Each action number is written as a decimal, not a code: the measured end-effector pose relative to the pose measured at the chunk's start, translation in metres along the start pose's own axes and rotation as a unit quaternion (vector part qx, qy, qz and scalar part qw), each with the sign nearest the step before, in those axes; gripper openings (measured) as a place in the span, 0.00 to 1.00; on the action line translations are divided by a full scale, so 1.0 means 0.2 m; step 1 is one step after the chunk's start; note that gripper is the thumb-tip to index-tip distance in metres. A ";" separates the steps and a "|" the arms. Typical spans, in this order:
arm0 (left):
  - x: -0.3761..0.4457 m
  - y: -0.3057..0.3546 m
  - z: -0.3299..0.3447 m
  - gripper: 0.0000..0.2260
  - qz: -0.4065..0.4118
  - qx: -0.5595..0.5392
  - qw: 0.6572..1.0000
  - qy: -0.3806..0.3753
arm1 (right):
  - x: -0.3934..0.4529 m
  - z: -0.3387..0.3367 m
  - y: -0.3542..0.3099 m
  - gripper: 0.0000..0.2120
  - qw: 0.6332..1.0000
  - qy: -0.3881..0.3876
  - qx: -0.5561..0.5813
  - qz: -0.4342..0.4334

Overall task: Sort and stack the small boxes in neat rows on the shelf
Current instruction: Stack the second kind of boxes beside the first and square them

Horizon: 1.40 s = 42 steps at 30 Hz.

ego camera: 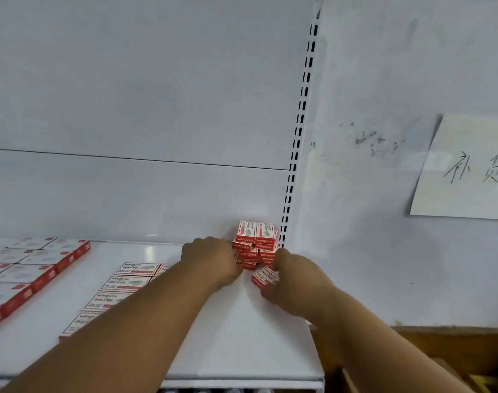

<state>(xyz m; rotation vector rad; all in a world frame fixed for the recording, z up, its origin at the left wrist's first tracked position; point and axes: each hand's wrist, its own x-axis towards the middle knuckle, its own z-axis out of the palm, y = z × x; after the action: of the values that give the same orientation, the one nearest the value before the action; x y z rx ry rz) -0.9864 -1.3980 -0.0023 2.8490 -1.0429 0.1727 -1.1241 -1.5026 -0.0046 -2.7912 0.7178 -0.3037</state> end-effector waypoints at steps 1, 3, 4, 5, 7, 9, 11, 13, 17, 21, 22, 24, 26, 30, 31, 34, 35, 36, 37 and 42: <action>0.00 0.00 0.00 0.19 -0.014 -0.008 1.000 -0.001 | 0.01 0.01 0.00 0.22 1.000 0.005 0.003 -0.007; 0.01 0.01 0.00 0.17 -0.043 -0.015 0.999 0.003 | 0.02 0.02 0.01 0.23 0.999 0.011 0.022 -0.022; 0.01 0.00 0.00 0.15 -0.056 -0.017 0.998 0.007 | 0.03 0.02 0.01 0.24 0.999 0.014 0.037 -0.034; 0.00 0.00 -0.01 0.14 -0.067 -0.020 0.997 0.010 | 0.04 0.02 0.02 0.24 0.997 0.018 0.054 -0.048; -0.02 -0.01 -0.05 0.14 -0.078 -0.019 0.997 0.021 | 0.05 0.02 0.02 0.24 0.992 0.023 0.098 -0.074; -0.03 -0.03 -0.10 0.13 -0.074 -0.011 0.996 0.045 | 0.06 0.01 0.02 0.22 0.982 0.035 0.164 -0.085; -0.04 -0.07 -0.14 0.10 -0.069 -0.032 0.994 0.075 | 0.07 0.02 0.01 0.17 0.963 0.062 0.251 -0.072; -0.05 -0.14 -0.18 0.08 -0.058 -0.079 0.990 0.105 | 0.09 0.02 -0.01 0.14 0.931 0.073 0.354 -0.049; -0.11 -0.28 -0.22 0.13 -0.038 -0.183 0.971 0.147 | 0.14 0.01 -0.08 0.16 0.863 0.058 0.502 -0.001; -0.16 -0.42 -0.25 0.17 -0.010 -0.282 0.952 0.121 | 0.17 0.01 -0.18 0.14 0.838 0.037 0.544 0.015; -0.16 -0.46 -0.26 0.18 -0.003 -0.291 0.950 0.116 | 0.18 0.00 -0.21 0.13 0.841 0.040 0.539 0.017; -0.17 -0.51 -0.29 0.18 0.012 -0.292 0.950 0.109 | 0.19 -0.02 -0.27 0.12 0.853 0.054 0.519 0.020; -0.18 -0.58 -0.32 0.18 0.027 -0.292 0.951 0.098 | 0.19 -0.03 -0.34 0.12 0.861 0.067 0.504 0.019; -0.17 -0.71 -0.35 0.17 0.065 -0.264 0.958 0.093 | 0.20 -0.01 -0.48 0.12 0.874 0.084 0.477 0.033; -0.17 -0.74 -0.36 0.16 0.074 -0.258 0.959 0.091 | 0.21 0.00 -0.51 0.13 0.877 0.084 0.472 0.039; -0.15 -0.84 -0.35 0.15 0.085 -0.244 0.963 0.079 | 0.24 0.05 -0.57 0.12 0.881 0.075 0.464 0.049; -0.13 -0.88 -0.34 0.15 0.088 -0.234 0.965 0.073 | 0.25 0.07 -0.59 0.11 0.886 0.073 0.454 0.054; -0.12 -0.90 -0.33 0.15 0.092 -0.221 0.969 0.067 | 0.26 0.08 -0.61 0.10 0.893 0.070 0.440 0.059; -0.11 -0.93 -0.31 0.15 0.098 -0.202 0.973 0.057 | 0.26 0.10 -0.63 0.09 0.901 0.067 0.425 0.065; -0.01 -0.95 -0.21 0.15 0.103 -0.121 0.987 -0.013 | 0.30 0.22 -0.67 0.09 0.940 0.046 0.328 0.083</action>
<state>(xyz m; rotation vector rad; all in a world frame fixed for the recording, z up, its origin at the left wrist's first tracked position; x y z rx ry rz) -0.8674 -1.2460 0.0279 2.5331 -1.2673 0.0220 -1.0018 -1.4097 0.0001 -2.0834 0.7050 -0.5303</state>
